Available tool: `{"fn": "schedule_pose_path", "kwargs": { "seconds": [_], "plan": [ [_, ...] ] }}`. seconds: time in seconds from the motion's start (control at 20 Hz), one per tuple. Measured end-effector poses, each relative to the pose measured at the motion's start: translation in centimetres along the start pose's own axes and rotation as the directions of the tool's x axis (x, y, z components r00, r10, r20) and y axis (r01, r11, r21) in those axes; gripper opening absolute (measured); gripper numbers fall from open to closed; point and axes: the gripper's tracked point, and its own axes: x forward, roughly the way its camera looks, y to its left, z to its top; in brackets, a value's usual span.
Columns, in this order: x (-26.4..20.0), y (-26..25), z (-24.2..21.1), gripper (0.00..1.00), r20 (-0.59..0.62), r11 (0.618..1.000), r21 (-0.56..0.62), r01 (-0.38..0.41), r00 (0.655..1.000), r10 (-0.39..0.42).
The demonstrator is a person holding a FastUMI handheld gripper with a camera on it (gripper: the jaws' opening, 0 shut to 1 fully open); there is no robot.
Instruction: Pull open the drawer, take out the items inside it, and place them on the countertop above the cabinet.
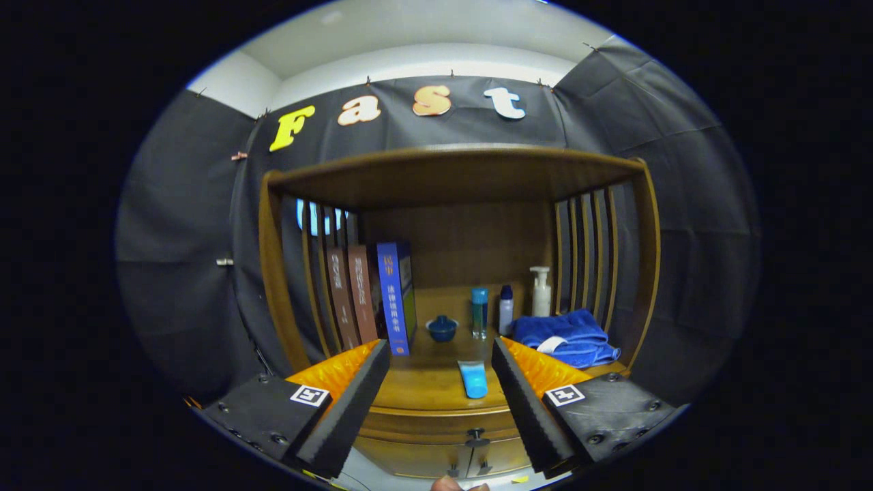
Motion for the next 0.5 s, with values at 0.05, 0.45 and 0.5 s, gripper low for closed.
{"fn": "schedule_pose_path", "kwargs": {
  "seconds": [0.05, 0.45, 0.5],
  "plan": [
    [-0.8, 0.2, 1.4, 0.99, 0.019, 1.0, 0.001, -0.003, 1.0, 0.003],
    [-6.7, 0.7, 5.5, 0.99, 0.047, 0.999, -0.029, -0.031, 0.998, 0.032],
    [-7.4, 0.6, 5.7, 0.99, 0.049, 0.999, -0.029, -0.031, 0.998, 0.032]
  ]
}}
